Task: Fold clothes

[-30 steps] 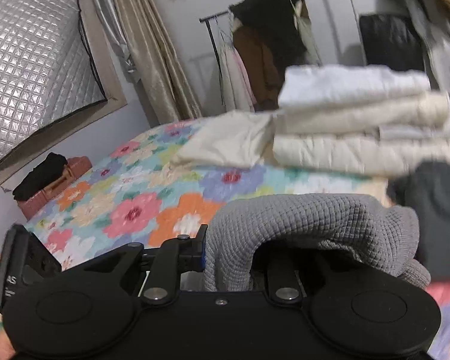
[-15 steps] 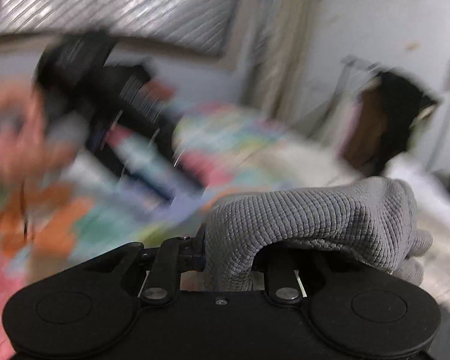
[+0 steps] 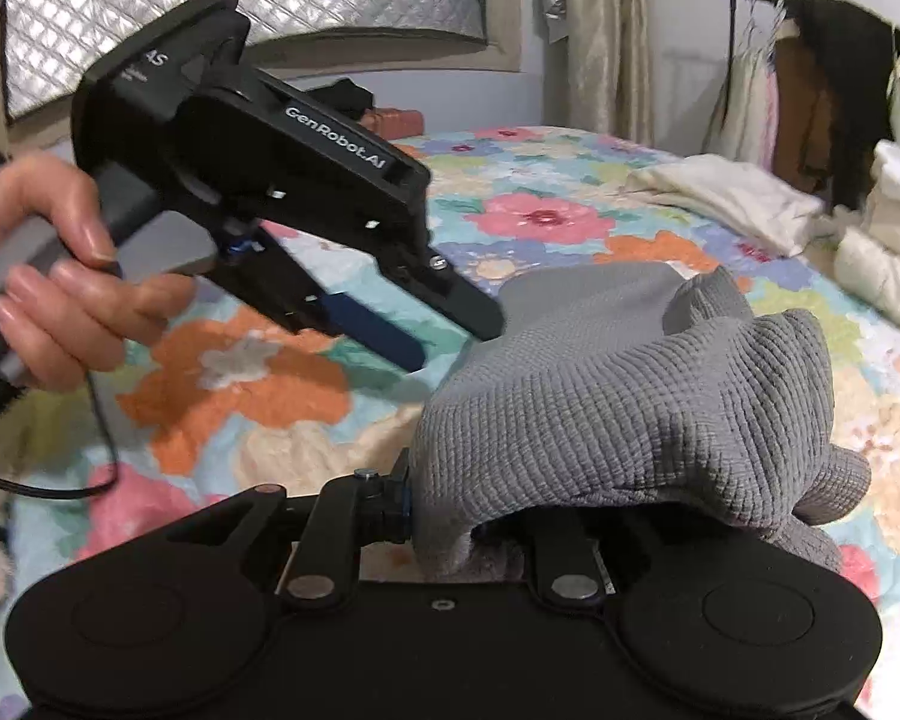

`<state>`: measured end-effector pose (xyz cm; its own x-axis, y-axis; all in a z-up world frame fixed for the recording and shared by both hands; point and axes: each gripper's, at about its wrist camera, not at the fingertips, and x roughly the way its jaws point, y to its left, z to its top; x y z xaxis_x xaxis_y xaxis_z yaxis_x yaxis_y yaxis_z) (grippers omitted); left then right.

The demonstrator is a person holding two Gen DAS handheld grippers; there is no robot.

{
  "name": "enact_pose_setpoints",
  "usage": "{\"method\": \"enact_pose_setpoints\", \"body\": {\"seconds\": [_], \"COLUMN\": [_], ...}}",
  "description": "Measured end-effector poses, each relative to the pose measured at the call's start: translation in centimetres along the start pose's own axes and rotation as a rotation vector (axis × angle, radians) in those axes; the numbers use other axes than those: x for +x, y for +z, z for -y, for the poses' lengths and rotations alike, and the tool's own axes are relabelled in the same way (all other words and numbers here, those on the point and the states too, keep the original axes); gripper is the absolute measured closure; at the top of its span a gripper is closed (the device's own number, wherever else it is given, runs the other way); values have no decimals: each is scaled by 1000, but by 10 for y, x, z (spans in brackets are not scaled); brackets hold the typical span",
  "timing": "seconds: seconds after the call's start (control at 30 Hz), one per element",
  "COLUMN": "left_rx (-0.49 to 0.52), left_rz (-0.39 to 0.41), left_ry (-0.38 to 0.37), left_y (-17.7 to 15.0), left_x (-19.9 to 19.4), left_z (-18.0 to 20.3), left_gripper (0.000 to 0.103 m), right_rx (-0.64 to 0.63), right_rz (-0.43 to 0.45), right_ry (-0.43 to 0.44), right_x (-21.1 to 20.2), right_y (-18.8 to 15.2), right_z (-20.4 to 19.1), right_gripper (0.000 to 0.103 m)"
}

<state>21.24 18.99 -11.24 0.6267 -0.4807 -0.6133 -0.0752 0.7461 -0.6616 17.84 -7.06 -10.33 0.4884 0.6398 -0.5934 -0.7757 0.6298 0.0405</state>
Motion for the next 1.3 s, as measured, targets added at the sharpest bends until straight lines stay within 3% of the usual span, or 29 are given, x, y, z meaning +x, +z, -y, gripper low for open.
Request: {"method": "enact_pose_setpoints", "body": {"seconds": [0.13,0.23,0.3,0.4,0.5,0.63,0.67,0.77,0.8,0.87,0.97,1.03,1.13,1.2,1.3], "left_rx": [20,43,70,123,147,97,85,74,75,77,81,126,174,185,254], "left_rz": [-19,-29,-14,14,27,10,8,18,28,63,133,156,94,24,-77], "left_ry": [1,16,-2,-19,-6,-26,-28,-5,-2,-35,-74,-75,-35,-1,142], "left_y": [-2,-3,-3,-5,-7,-9,-10,-10,-10,-8,-5,-5,-12,-19,-30], "left_x": [7,11,4,-5,-6,0,1,0,-2,-11,-26,-28,-13,6,33], "left_z": [3,6,12,23,29,23,21,16,16,17,21,28,37,39,42], "left_gripper": [51,51,51,51,51,51,51,51,51,51,51,50,50,50,49], "right_rx": [107,206,266,408,575,868,920,950,864,659,326,246,400,527,691], "right_rz": [-51,-44,-44,10,60,142,153,200,196,200,271,281,149,120,103], "right_ry": [52,53,39,48,36,7,-17,39,36,19,85,147,28,6,13], "right_x": [14,12,2,-25,-45,-44,-39,-28,-27,-28,-45,-48,-24,-20,-16], "right_y": [-18,-23,-19,-21,-30,-49,-53,-51,-39,-14,24,29,5,-19,-41], "right_z": [11,11,7,8,25,66,74,86,82,69,46,52,88,108,126], "right_gripper": [76,65,49,33,25,22,23,77,81,83,84,86,86,86,83]}}
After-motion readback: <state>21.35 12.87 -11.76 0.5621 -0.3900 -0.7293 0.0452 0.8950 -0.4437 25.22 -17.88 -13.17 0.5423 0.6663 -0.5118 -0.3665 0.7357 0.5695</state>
